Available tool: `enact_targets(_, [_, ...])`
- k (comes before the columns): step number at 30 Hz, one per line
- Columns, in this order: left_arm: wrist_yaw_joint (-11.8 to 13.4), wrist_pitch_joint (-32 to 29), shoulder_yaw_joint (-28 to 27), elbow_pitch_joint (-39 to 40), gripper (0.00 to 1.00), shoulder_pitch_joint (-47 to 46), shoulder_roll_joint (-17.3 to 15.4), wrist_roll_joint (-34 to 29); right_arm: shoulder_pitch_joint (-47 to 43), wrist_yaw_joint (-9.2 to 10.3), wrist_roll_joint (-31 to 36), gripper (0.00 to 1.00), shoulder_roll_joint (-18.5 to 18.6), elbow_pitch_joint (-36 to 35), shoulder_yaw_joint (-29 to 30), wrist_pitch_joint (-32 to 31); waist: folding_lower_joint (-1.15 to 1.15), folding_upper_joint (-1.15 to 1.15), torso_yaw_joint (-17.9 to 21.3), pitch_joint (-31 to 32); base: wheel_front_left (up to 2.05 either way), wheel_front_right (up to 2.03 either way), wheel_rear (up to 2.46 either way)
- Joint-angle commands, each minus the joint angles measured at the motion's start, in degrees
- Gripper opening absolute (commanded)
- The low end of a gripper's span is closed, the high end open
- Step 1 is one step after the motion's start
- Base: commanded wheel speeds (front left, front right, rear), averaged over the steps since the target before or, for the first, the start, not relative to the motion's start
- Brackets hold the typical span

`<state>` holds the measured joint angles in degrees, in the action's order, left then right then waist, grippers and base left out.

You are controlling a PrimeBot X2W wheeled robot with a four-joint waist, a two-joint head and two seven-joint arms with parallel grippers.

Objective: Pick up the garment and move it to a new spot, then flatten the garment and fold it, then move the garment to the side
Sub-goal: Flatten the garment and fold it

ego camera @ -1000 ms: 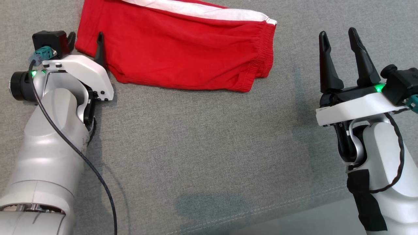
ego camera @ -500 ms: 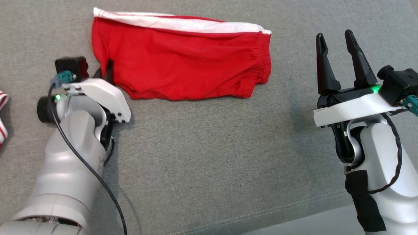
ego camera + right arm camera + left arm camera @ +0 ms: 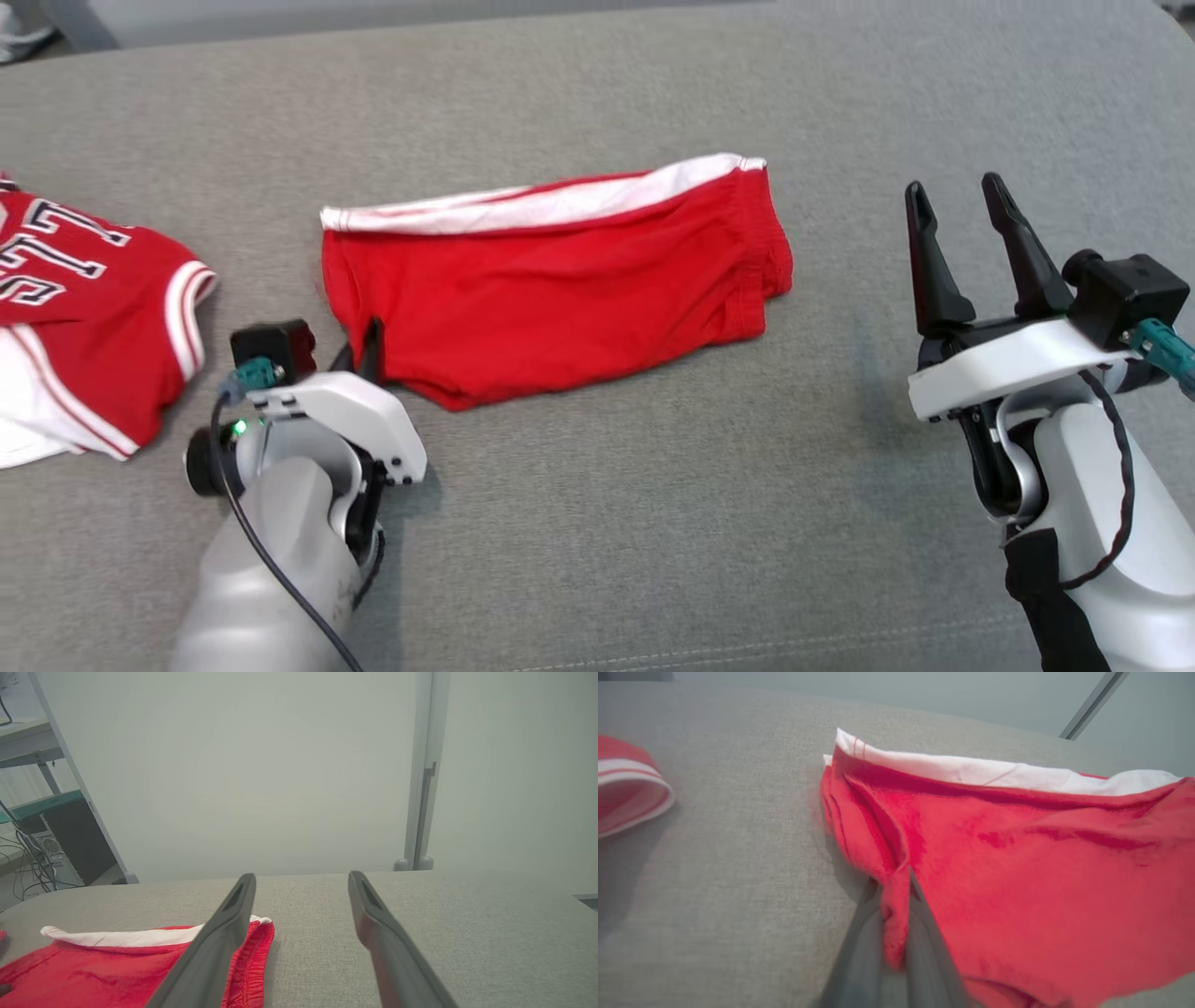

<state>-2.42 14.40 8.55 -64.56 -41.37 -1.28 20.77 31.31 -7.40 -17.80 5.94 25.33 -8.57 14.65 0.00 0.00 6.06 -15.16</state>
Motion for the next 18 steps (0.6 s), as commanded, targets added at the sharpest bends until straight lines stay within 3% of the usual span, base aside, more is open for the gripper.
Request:
enact_targets(1, [0.57, 0.59, -1.13, 1.43, 0.00, 0.90, -1.77, 0.35, -0.49, -0.09, -0.47, 1.00, 0.11, -0.88, -1.14, 0.35, 0.00, 0.00, -2.28, 2.32, 0.00, 0.00, 0.00])
enact_targets(9, [1.27, 0.59, 1.17, 3.67, 0.00, 5.43, -1.62, 1.71, -1.37, -0.09, -0.88, 1.00, 0.74, 0.65, -2.32, 0.35, 0.00, 0.00, -3.60, 4.01, 0.00, 0.00, 0.00])
enact_targets(10, [1.38, 0.59, 1.62, 3.71, 0.16, 5.65, -1.62, 1.84, -1.36, -0.09, -0.95, 1.00, 0.81, 0.72, -2.41, 0.35, 0.00, 0.00, -3.64, 4.07, 0.00, 0.00, 0.00])
enact_targets(11, [1.54, 0.59, 2.04, 3.83, 0.76, 5.79, -1.61, 1.95, -1.38, -0.09, -1.01, 1.00, 0.85, 0.81, -2.54, 0.35, 0.00, 0.00, -3.69, 4.12, 0.00, 0.00, 0.00])
enact_targets(12, [1.68, 0.59, 2.41, 4.01, 1.00, 5.90, -1.61, 2.13, -1.41, -0.09, -1.03, 1.00, 0.90, 0.90, -2.67, 0.35, 0.00, 0.00, -3.76, 4.17, 0.00, 0.00, 0.00])
enact_targets(18, [4.67, 0.60, 3.57, 8.52, 1.00, 6.86, -1.63, -0.51, -1.45, -0.09, -1.13, 1.00, 1.21, 2.41, -3.44, 0.35, 0.00, 0.00, -5.30, 4.18, 0.00, 0.00, 0.00])
